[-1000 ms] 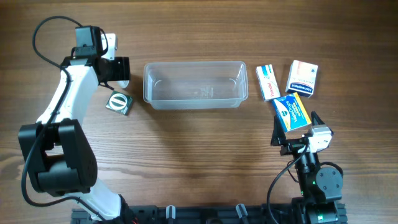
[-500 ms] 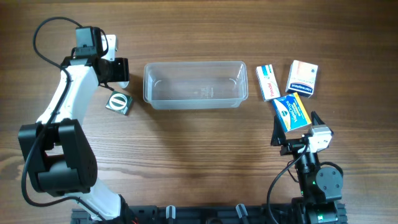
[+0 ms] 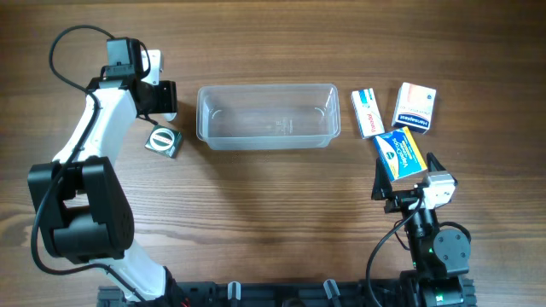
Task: Pack container
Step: 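Close the left gripper around the white spray bottle and lift, then carry the spray bottle over the container and release it inside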
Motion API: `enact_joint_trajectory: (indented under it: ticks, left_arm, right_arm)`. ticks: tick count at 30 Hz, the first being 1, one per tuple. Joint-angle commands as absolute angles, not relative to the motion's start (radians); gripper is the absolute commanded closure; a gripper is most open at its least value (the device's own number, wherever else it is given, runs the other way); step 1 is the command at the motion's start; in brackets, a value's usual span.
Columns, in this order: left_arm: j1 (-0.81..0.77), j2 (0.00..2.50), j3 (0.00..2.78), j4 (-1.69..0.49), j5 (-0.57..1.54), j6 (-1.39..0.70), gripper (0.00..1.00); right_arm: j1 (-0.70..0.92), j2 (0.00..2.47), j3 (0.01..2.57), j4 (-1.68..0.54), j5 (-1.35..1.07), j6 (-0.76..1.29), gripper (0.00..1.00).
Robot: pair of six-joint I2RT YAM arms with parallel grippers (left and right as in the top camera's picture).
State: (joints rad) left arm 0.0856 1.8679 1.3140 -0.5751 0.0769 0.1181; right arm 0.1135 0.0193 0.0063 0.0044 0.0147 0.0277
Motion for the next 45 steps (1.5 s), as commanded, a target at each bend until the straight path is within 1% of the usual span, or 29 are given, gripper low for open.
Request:
enact_joint_trajectory:
  ticks: [1, 2, 8, 12, 16, 25, 37, 41, 43, 45]
  left_arm:
    - [0.089, 1.876, 1.328, -0.567, 0.089, 0.12, 0.45]
    - [0.089, 1.876, 1.328, -0.567, 0.089, 0.12, 0.48]
    - [0.089, 1.876, 1.328, -0.563, 0.089, 0.119, 0.55]
    - [0.089, 1.873, 1.328, -0.559, 0.089, 0.119, 0.57]
    - [0.089, 1.865, 1.328, -0.551, 0.089, 0.119, 0.65]
    - [0.089, 1.827, 1.328, -0.552, 0.089, 0.119, 0.65]
    - [0.084, 1.689, 1.328, -0.559, 0.089, 0.119, 0.66]
    - [0.052, 1.618, 1.328, -0.581, 0.089, 0.078, 0.67]
    - [0.024, 1.58, 1.328, -0.596, 0.089, 0.069, 0.69]
    - [-0.013, 1.539, 1.328, -0.606, 0.088, 0.069, 0.69]
  right_arm:
    - [0.117, 0.011, 0.005, 0.008, 0.002, 0.019, 0.0]
    - [0.117, 0.011, 0.005, 0.008, 0.002, 0.019, 0.0]
    - [0.117, 0.011, 0.005, 0.008, 0.002, 0.019, 0.0]
    - [0.117, 0.011, 0.005, 0.008, 0.002, 0.019, 0.0]
    - [0.117, 0.011, 0.005, 0.008, 0.002, 0.019, 0.0]
    - [0.117, 0.011, 0.005, 0.008, 0.002, 0.019, 0.0]
    - [0.117, 0.011, 0.005, 0.008, 0.002, 0.019, 0.0]
    - [0.117, 0.011, 0.005, 0.008, 0.002, 0.019, 0.0]
    - [0.117, 0.011, 0.005, 0.008, 0.002, 0.019, 0.0]
    - [0.117, 0.011, 0.005, 0.008, 0.002, 0.019, 0.01]
